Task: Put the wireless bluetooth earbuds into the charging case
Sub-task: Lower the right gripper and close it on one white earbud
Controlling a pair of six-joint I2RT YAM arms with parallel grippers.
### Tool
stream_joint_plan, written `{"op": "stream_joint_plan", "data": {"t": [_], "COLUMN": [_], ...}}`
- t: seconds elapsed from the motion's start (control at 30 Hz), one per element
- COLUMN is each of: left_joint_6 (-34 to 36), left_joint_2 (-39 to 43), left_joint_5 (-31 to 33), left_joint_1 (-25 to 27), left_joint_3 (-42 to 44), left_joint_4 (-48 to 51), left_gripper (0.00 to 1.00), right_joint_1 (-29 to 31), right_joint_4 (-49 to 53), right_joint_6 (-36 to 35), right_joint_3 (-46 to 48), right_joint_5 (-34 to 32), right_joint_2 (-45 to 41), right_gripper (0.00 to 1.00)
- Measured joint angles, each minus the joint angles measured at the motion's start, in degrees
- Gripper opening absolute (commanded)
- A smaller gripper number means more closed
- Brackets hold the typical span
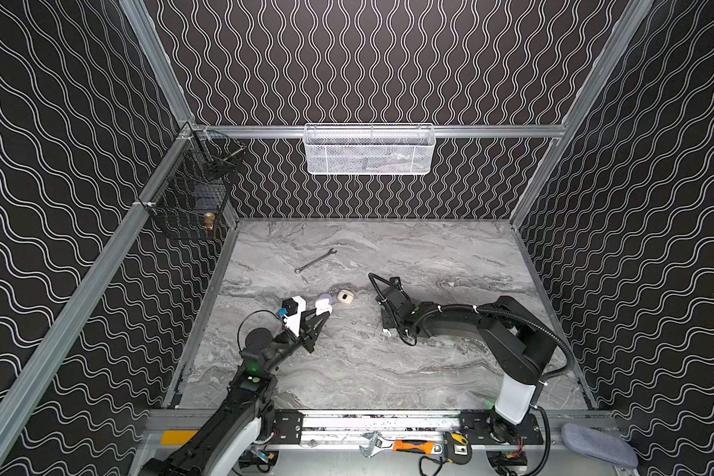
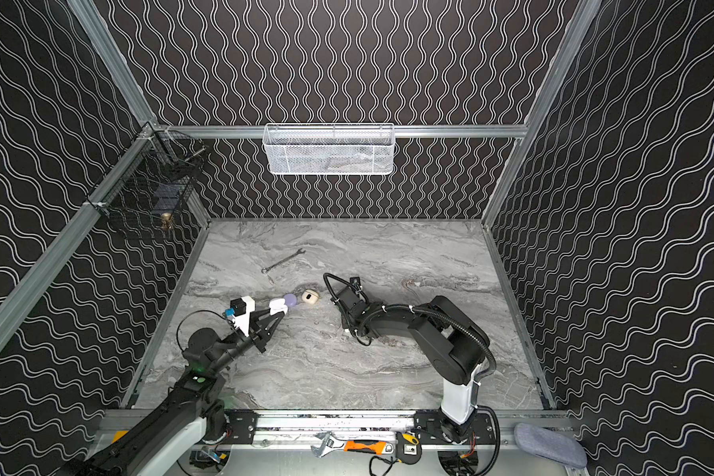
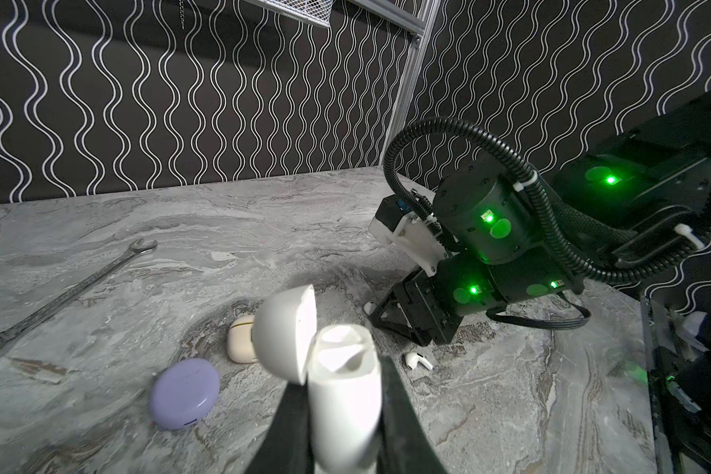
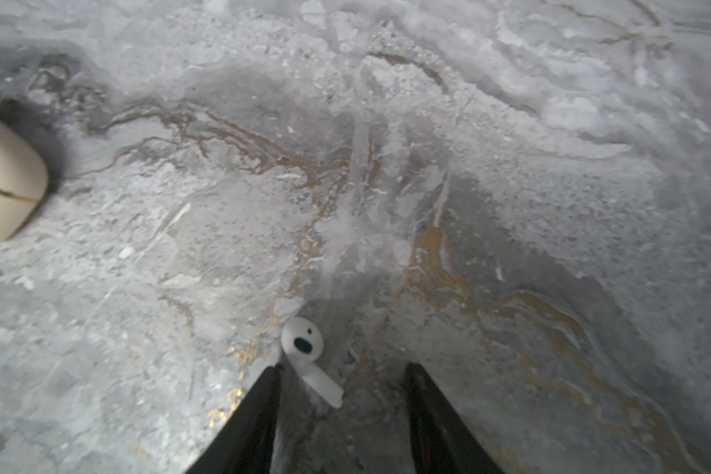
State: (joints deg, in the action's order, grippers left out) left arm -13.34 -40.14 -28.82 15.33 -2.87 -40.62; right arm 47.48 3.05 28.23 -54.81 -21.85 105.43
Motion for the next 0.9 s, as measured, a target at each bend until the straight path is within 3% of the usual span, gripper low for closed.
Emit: {"op": "stream_joint_plan", "data": {"t": [0.2, 0.57, 0.7, 0.9], "left_joint_6": [0.0, 0.0, 0.0, 0.0], "left_joint_2": [-0.3, -0.9, -1.4, -1.6], "left_joint_5": [0.0, -0.2, -0.4, -1.9], "left_joint_1": [0.0, 0.0, 0.0, 0.0], "left_joint_3": [0.0, 0.0, 0.0, 0.0], "left_joint_4": [0.0, 0.0, -0.1, -0.7], "left_gripper": [0.00, 0.00, 0.00, 0.00], "right_joint_1": [0.3, 1.2, 1.3, 1.3], "right_joint_4": [-1.6, -0.9, -0.1, 0.4], "right_joint_6": [-0.4, 1.3, 2.0, 2.6], "right_joint_3": [0.5, 1.5, 1.6, 1.6], "right_joint_5": [3.1, 7.1, 6.5, 2.5], "right_joint_2": [-0.5, -2.3, -3.7, -6.2], "right_gripper": [0.38, 0.28, 0.29, 0.46]}}
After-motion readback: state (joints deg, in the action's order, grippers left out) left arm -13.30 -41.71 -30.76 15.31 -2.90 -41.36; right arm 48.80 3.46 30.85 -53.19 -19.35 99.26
